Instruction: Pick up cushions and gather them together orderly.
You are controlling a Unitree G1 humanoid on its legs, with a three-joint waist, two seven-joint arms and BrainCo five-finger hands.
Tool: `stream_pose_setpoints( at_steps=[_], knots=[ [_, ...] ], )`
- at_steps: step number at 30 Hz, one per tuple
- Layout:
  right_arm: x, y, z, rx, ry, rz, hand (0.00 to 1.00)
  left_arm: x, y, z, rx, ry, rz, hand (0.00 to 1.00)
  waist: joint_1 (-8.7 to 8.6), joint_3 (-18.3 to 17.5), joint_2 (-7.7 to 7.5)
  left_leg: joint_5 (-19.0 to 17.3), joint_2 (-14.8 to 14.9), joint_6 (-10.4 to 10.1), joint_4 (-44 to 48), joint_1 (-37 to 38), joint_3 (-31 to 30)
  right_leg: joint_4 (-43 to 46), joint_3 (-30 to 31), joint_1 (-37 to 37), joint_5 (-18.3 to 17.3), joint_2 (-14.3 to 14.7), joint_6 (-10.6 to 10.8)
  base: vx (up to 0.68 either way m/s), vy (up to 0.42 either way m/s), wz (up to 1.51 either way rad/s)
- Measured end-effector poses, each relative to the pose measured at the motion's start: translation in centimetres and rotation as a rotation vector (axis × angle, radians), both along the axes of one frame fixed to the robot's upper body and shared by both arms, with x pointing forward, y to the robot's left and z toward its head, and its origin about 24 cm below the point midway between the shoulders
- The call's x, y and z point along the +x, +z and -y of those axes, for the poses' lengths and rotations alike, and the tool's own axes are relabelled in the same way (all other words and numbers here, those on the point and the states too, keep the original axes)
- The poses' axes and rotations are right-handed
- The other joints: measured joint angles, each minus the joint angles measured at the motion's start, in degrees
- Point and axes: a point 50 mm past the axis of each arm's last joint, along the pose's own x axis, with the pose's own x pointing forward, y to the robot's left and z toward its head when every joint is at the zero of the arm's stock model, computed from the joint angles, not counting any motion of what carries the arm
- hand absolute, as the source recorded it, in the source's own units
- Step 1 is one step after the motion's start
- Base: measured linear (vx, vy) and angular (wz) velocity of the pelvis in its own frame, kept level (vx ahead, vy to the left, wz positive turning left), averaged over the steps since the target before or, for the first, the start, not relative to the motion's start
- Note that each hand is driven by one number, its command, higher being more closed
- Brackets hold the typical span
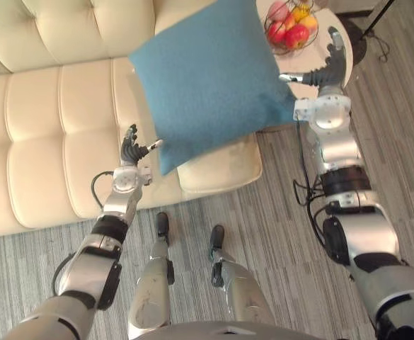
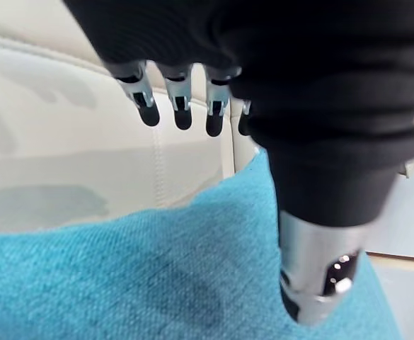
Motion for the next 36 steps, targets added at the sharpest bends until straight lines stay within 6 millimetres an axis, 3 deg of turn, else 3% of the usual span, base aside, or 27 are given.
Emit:
stream_pose_setpoints(
  at_steps=[2,5,6,7,8,24,36],
  knots=[
    [0.7,0.8,-1.0,-0.009,0.030,-0.028,0.00,1.0,1.7,0.8,-0.003,-0.021,0.024,0.00,0.10,1.7,0.01,0.7,0.2,-0.2,-0.3,-1.7,-0.5,0.0,-0.3,-1.5,0.7,0.3,-0.2,-0.10,-0.014,0.02],
    [1.2,1.0,-2.0,-0.015,0.074,-0.060,0.00,1.7,2.6,1.3,-0.009,-0.033,0.030,0.00,0.09,2.6,-0.02,1.1,0.3,-0.4,-0.3,-3.2,-0.9,0.1,-0.7,-2.9,1.1,0.4,-0.3,-0.06,-0.010,0.03],
    [1.4,1.2,-2.6,-0.028,0.089,-0.071,1.00,1.9,3.0,1.4,-0.016,-0.034,0.033,0.00,0.04,3.1,-0.07,1.4,0.4,-0.3,-0.3,-3.6,-1.0,0.0,-0.7,-3.3,1.3,0.5,-0.3,0.00,0.000,0.00],
    [1.5,1.7,-3.0,-0.037,0.100,-0.067,1.00,2.1,3.4,1.6,-0.023,-0.037,0.036,0.00,0.04,4.0,-0.07,1.5,0.4,-0.5,-0.1,-3.6,-1.0,0.0,-0.8,-3.3,1.4,0.5,-0.3,0.00,0.000,0.00],
    [1.5,1.9,-3.4,-0.049,0.107,-0.064,1.00,2.2,3.6,1.6,-0.026,-0.040,0.038,1.00,-0.01,4.3,-0.16,1.6,0.4,-0.5,0.0,-4.1,-1.0,0.1,-0.7,-3.8,1.5,0.5,-0.4,0.00,0.000,0.00],
    [1.0,2.7,-5.0,-0.014,0.212,-0.011,1.00,3.2,5.8,2.4,-0.190,-0.077,0.049,1.00,-1.06,4.9,-0.31,2.1,1.3,-1.0,0.0,-7.6,-1.4,0.3,-1.0,-7.3,1.6,1.3,-0.6,0.02,0.009,0.00],
    [-0.7,0.1,-5.1,0.014,0.282,0.061,1.00,3.2,8.7,1.6,-0.126,-0.093,0.166,1.00,-1.48,5.6,-1.02,2.4,1.4,-1.8,0.0,-6.9,-3.0,5.9,-1.9,-8.6,-2.2,1.1,-1.7,0.06,0.007,0.05]
  ],
)
